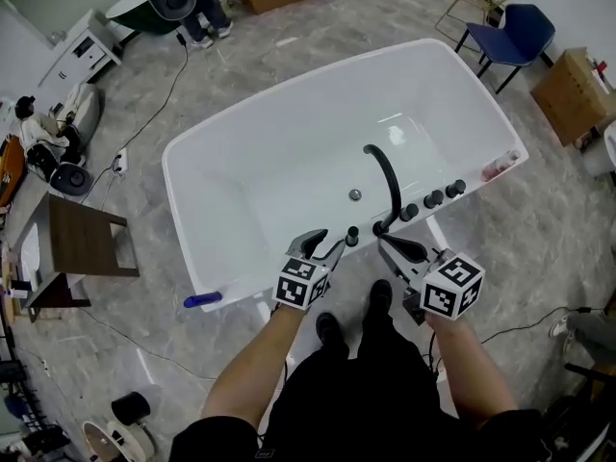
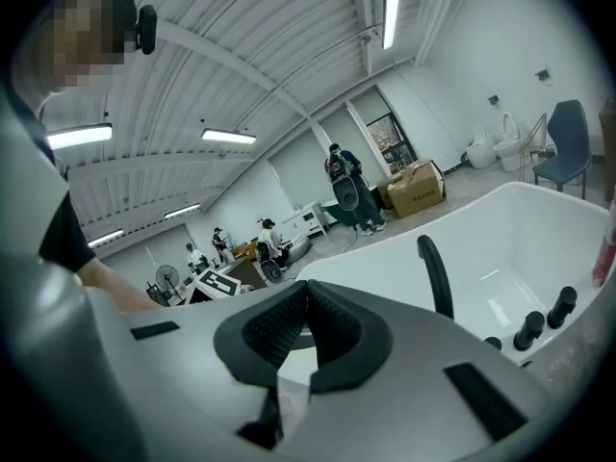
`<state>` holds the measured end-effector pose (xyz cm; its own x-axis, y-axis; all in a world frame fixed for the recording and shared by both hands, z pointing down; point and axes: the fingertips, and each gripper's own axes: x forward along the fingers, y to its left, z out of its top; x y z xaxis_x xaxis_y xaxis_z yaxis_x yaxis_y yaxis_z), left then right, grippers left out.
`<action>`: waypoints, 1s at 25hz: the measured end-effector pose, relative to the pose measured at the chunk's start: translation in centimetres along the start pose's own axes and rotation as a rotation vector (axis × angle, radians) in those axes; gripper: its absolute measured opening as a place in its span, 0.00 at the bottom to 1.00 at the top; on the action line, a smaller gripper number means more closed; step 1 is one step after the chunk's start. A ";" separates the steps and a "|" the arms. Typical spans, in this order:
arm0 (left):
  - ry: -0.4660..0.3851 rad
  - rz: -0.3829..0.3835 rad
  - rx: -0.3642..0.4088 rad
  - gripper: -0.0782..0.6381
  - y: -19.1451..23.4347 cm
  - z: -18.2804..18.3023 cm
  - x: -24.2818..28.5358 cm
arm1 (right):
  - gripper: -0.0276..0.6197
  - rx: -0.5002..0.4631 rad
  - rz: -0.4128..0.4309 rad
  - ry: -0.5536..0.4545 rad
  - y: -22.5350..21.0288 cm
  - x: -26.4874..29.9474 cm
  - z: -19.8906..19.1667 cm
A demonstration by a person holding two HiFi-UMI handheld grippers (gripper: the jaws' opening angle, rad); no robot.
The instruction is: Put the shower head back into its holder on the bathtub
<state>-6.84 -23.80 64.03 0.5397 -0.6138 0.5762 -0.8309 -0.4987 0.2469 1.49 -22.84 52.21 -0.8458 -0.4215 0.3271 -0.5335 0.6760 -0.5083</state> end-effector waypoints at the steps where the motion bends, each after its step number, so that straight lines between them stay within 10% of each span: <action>1: -0.025 -0.002 -0.006 0.37 0.0 0.4 -0.9 | 0.07 -0.009 -0.002 0.000 0.7 0.0 0.0; 11: -0.135 -0.134 0.086 0.23 -2.2 1.3 -8.0 | 0.07 -0.071 -0.068 0.016 6.6 -1.5 -1.6; 16: -0.216 -0.067 0.168 0.19 -2.5 3.3 -11.2 | 0.07 -0.082 -0.138 0.021 6.6 -4.6 -1.7; 25: -0.271 0.052 0.076 0.14 -2.7 4.5 -14.9 | 0.07 -0.105 -0.159 -0.046 6.0 -7.4 0.4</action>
<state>-12.01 -16.08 51.30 0.5217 -0.7761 0.3543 -0.8513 -0.5006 0.1570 4.52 -15.94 46.41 -0.7515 -0.5538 0.3585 -0.6589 0.6568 -0.3668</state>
